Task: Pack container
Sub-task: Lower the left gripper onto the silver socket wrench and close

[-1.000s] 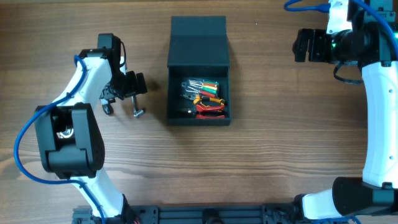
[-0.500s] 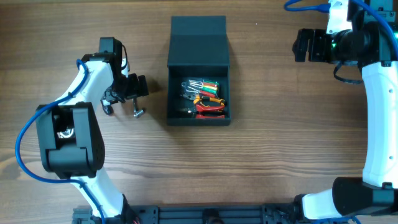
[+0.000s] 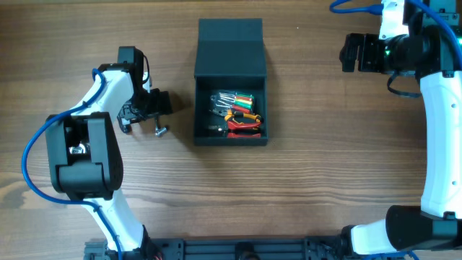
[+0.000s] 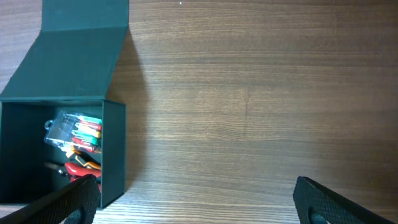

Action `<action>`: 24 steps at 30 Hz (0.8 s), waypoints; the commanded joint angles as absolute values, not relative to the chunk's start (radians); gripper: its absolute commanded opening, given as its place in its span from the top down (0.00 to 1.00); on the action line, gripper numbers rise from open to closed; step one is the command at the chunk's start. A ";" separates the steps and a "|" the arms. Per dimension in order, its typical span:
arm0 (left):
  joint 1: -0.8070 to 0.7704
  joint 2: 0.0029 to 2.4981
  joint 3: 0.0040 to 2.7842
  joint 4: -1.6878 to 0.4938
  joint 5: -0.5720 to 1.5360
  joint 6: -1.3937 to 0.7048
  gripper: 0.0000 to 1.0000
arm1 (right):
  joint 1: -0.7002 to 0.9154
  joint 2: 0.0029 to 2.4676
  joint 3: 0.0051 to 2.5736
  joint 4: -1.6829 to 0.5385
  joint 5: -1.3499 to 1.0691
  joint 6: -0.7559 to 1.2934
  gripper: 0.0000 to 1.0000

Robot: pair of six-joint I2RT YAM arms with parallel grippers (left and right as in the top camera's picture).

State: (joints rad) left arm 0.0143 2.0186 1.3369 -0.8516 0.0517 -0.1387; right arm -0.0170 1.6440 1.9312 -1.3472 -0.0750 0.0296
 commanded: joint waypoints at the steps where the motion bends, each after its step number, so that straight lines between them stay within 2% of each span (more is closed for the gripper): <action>1: 0.015 2.046 1.325 -0.873 0.078 -0.142 0.16 | -0.019 1.654 1.922 -1.348 -0.087 0.026 0.00; 5: 0.015 2.046 1.325 -0.895 0.078 -0.142 0.27 | -0.019 1.654 1.922 -1.348 -0.087 0.026 0.00; 8: 0.015 2.046 1.325 -0.908 0.077 -0.142 0.28 | -0.019 1.654 1.922 -1.348 -0.087 0.026 0.00; 13: 0.015 2.046 1.325 -0.910 0.017 -0.186 0.34 | -0.019 1.654 1.922 -1.350 -0.087 0.026 0.00; 19: 0.015 2.046 1.325 -0.910 -0.002 -0.195 0.30 | -0.019 1.654 1.922 -1.355 -0.087 0.026 0.00; 21: 0.015 2.046 1.325 -0.910 -0.002 -0.195 0.33 | -0.019 1.654 1.922 -1.356 -0.087 0.026 0.00; 24: 0.015 2.046 1.325 -0.910 -0.002 -0.195 0.42 | -0.019 1.654 1.922 -1.356 -0.087 0.026 0.00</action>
